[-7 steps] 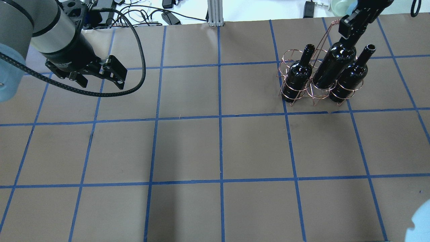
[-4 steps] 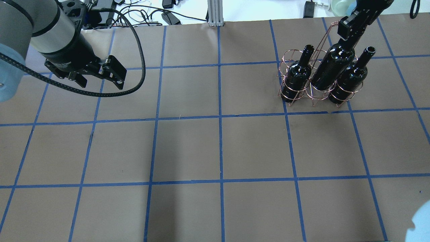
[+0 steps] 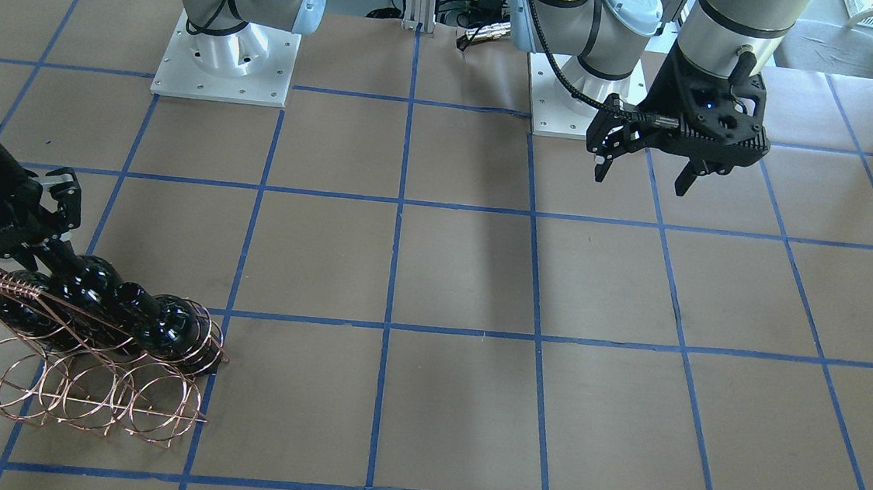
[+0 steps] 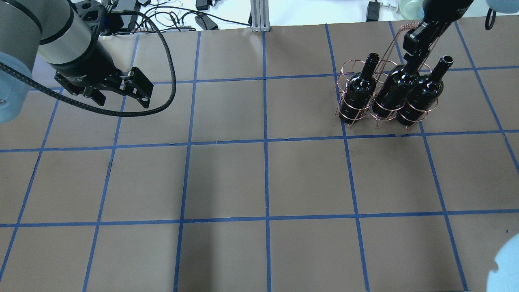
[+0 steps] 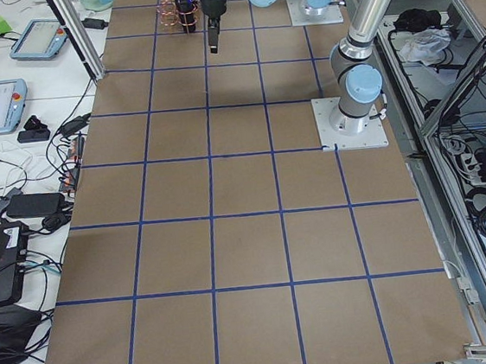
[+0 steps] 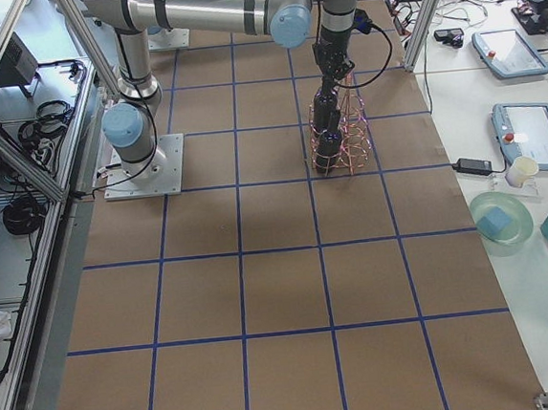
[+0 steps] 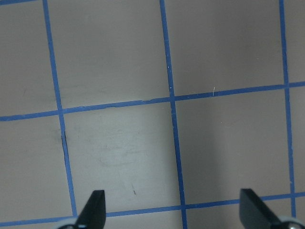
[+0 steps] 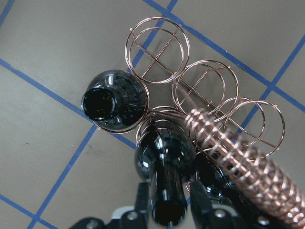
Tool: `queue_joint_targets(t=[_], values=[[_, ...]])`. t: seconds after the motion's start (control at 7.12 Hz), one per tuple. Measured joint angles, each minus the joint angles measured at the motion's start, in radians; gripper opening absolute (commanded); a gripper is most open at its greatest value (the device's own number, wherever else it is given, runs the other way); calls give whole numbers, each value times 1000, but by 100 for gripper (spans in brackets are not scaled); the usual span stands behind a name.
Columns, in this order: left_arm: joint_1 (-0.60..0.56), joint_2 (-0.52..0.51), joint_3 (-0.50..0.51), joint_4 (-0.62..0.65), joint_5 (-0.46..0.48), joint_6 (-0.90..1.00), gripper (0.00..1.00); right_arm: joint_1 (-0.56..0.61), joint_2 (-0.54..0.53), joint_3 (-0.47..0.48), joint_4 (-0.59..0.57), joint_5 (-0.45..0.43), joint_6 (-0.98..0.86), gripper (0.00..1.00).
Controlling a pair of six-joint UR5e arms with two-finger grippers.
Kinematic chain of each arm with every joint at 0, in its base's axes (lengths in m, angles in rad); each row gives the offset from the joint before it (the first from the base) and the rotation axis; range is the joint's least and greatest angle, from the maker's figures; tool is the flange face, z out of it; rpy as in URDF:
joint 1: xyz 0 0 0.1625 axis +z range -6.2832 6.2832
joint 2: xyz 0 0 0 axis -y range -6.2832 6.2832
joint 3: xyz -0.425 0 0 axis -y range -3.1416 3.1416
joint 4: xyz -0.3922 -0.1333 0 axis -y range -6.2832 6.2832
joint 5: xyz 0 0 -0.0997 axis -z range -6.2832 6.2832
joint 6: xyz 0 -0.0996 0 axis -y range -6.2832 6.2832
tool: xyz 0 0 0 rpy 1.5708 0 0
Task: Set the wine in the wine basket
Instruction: 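Push the bottle deeper into the rack slot with right gripper, then open right gripper and raise it away from the rack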
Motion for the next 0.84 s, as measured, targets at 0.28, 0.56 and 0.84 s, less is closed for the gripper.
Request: queue_joint_targets(t=[0.28,0.56,0.84], values=[[0,0,0,0,0,0,100,0,1,24,-26,2,0,60],[0,0,1,0,0,0,100,0,-4,28,-29,2,2,80],[0,1,0,0,0,0,100,2,-58,28,16,-1,50,86]])
